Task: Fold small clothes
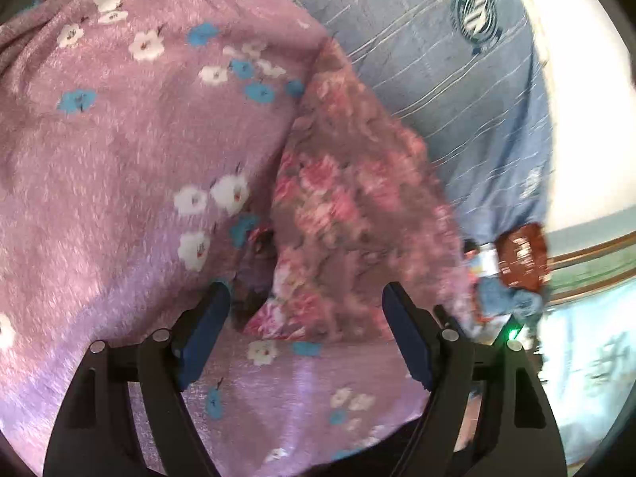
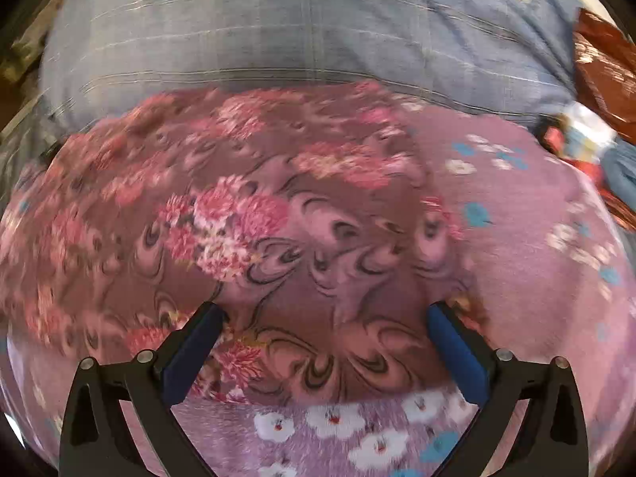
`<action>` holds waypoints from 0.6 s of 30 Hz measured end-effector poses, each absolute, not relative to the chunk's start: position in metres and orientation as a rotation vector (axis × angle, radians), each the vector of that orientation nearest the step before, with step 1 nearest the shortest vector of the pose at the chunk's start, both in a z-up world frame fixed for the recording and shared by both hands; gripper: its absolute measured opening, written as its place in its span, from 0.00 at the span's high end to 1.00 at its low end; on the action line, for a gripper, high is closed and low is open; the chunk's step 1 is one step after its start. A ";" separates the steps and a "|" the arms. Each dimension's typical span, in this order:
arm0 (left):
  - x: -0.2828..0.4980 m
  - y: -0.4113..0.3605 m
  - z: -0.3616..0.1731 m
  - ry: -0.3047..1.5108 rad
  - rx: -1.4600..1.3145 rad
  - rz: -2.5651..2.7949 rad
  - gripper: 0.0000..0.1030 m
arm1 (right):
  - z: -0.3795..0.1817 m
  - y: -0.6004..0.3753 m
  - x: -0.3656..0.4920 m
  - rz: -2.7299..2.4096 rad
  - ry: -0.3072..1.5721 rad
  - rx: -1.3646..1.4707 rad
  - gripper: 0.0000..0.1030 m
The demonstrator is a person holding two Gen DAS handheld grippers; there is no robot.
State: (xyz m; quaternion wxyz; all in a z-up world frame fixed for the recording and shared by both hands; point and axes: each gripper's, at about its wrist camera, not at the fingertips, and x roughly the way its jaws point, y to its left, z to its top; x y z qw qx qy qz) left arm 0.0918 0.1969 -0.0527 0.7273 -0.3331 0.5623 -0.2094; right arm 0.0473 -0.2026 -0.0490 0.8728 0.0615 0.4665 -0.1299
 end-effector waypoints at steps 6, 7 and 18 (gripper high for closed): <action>0.124 0.210 -0.046 1.252 -0.756 -0.452 0.23 | -0.036 -0.103 0.030 -0.041 0.862 0.013 0.00; 0.129 0.211 -0.048 1.267 -0.761 -0.455 0.23 | -0.039 -0.080 0.030 -0.004 0.866 -0.035 0.00; 0.191 0.193 -0.042 1.378 -0.593 -0.432 0.23 | -0.062 0.094 0.067 0.100 0.729 -0.513 0.09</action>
